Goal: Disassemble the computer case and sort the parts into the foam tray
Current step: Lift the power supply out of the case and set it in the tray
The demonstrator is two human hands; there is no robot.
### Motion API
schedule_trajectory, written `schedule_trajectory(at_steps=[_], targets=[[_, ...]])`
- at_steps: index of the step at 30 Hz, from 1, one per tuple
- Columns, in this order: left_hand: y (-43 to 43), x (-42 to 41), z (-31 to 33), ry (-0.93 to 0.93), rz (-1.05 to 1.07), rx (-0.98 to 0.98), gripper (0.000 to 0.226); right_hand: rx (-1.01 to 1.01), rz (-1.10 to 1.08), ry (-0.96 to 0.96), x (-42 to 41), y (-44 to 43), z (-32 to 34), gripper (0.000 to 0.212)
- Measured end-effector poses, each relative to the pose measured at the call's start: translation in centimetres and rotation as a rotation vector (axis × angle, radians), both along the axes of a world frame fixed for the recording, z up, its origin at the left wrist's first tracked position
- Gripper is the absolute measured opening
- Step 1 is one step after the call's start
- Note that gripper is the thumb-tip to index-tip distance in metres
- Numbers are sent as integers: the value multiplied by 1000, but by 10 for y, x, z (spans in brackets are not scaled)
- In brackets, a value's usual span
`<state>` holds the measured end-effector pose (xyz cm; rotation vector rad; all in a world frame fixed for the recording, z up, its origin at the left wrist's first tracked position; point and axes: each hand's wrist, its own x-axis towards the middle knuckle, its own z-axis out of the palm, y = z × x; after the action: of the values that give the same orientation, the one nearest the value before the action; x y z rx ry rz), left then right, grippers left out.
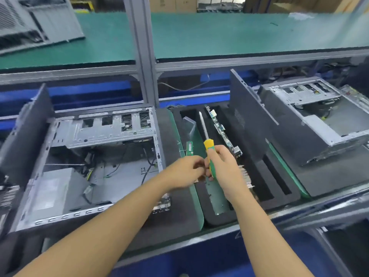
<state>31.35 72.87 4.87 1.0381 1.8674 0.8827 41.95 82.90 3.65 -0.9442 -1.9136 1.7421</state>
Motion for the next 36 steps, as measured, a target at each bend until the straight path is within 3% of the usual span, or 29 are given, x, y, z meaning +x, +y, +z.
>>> schedule_trajectory(at_steps=[2, 5, 9, 14, 16, 19, 24, 27, 29, 31, 33, 34, 36], targets=[[-39, -32, 15, 232, 34, 7, 22, -27, 150, 55, -24, -18, 7, 12], [-105, -77, 26, 385, 106, 3, 27, -64, 355, 59, -62, -53, 17, 11], [-200, -133, 21, 645, 8, -230, 47, -55, 549, -66, -114, -103, 18, 2], [-281, -172, 4, 678, -129, -482, 106, 357, 820, -501, -177, -139, -4, 16], [-294, -180, -5, 707, -211, -526, 119, 584, 881, -699, -200, -148, -23, 22], [-302, -183, -25, 775, -312, -535, 135, 751, 913, -917, -225, -159, -57, 35], [-314, -174, -56, 991, -370, -426, 127, 865, 956, -1139, -240, -166, -102, 25], [-320, -173, -60, 1035, -375, -380, 122, 852, 937, -1218, -245, -166, -103, 40], [-321, -173, -62, 1067, -374, -372, 122, 841, 880, -1150, -247, -168, -90, 43], [-321, -170, -63, 1086, -367, -368, 124, 673, 788, -896, -246, -175, -75, 40], [-321, -167, -61, 1092, -358, -370, 125, 223, 732, -583, -242, -192, -54, 42], [-321, -166, -60, 1094, -352, -372, 125, -15, 751, -490, -239, -201, -44, 47], [-322, -163, -58, 1111, -350, -377, 127, -229, 861, -426, -234, -215, -35, 62]])
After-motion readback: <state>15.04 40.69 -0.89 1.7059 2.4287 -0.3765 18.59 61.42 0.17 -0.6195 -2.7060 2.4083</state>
